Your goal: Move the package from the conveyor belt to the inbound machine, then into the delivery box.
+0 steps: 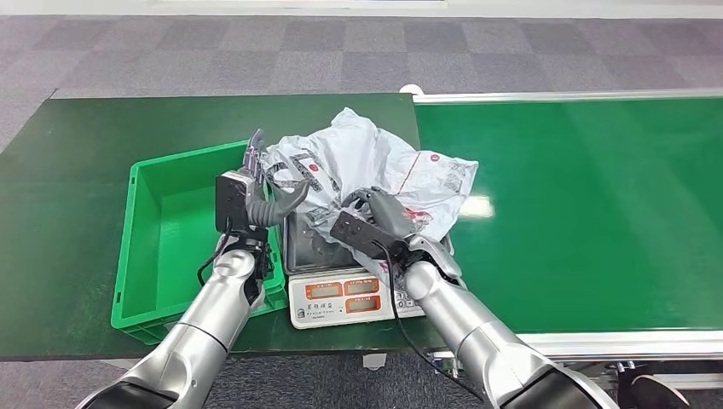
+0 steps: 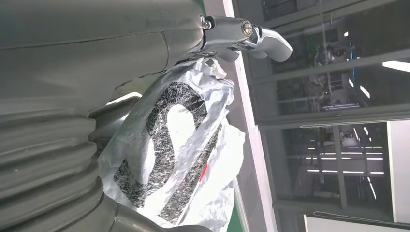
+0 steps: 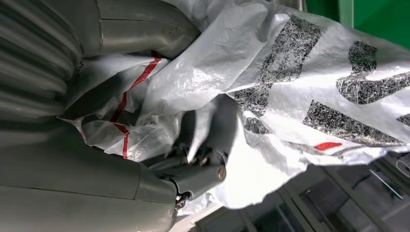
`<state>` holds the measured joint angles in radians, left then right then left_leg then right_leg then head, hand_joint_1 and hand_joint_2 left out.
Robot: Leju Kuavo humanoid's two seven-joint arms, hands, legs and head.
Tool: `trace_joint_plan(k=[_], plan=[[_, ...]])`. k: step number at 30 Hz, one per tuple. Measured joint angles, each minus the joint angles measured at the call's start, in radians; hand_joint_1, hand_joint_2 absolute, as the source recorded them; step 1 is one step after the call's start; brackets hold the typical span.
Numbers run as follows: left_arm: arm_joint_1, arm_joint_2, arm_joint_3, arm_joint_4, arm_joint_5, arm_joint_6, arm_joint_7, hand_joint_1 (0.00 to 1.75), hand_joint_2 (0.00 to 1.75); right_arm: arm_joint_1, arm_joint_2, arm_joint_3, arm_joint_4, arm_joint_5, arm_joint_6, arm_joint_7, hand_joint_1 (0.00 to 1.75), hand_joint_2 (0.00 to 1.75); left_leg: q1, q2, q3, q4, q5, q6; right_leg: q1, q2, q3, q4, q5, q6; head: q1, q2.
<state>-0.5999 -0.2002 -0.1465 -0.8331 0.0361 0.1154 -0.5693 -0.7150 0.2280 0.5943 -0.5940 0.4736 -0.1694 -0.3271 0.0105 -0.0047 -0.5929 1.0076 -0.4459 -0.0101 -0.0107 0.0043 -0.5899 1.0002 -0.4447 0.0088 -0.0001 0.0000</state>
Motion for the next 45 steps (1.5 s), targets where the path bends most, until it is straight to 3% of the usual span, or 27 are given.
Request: trace_joint_plan(k=[8,17,23,29,36,45], plan=[[0.000,0.004,0.000,0.000,0.000,0.017,-0.012,0.00,1.75,-0.008,-0.006,0.006,-0.003,-0.053,-0.007,-0.021,0.00,1.75,0.000,0.000,0.000,0.000,0.000,0.000,0.000,0.000,0.000,0.000,0.000,0.000,0.000,0.000],[0.003,0.017,0.000,-0.021,-0.061,0.109,-0.055,0.00,1.75,-0.042,-0.070,-0.012,-0.074,-0.328,0.078,-0.075,0.00,1.75,0.000,0.000,0.000,0.000,0.000,0.000,0.000,0.000,0.000,0.000,0.000,0.000,0.000,0.000],[0.000,0.027,-0.011,-0.022,-0.180,0.256,-0.049,0.00,1.75,-0.024,-0.110,-0.077,-0.131,-0.508,0.129,-0.159,0.00,1.75,0.000,0.000,0.000,0.001,0.000,0.000,0.000,0.000,0.000,0.000,0.000,0.000,0.000,0.000],[0.000,0.045,-0.009,-0.017,-0.206,0.315,-0.025,0.00,1.75,-0.037,-0.131,-0.157,-0.142,-0.635,0.197,-0.151,0.00,1.75,0.000,0.000,0.000,0.001,0.000,0.000,0.000,0.000,0.000,0.000,0.000,0.000,0.000,0.000],[0.018,0.059,0.010,-0.057,-0.213,0.320,-0.027,0.00,1.75,-0.044,-0.136,-0.179,-0.133,-0.641,0.300,-0.134,0.00,1.75,0.000,0.000,0.000,0.001,0.000,0.000,0.000,0.000,0.000,0.000,0.000,0.000,0.000,0.000],[0.032,0.059,0.015,-0.106,-0.244,0.291,-0.018,0.00,1.75,-0.038,-0.130,-0.173,-0.134,-0.621,0.267,-0.132,0.00,1.75,0.000,-0.001,-0.001,0.001,0.000,0.000,0.000,-0.001,0.000,0.000,0.000,0.000,0.000,0.000]])
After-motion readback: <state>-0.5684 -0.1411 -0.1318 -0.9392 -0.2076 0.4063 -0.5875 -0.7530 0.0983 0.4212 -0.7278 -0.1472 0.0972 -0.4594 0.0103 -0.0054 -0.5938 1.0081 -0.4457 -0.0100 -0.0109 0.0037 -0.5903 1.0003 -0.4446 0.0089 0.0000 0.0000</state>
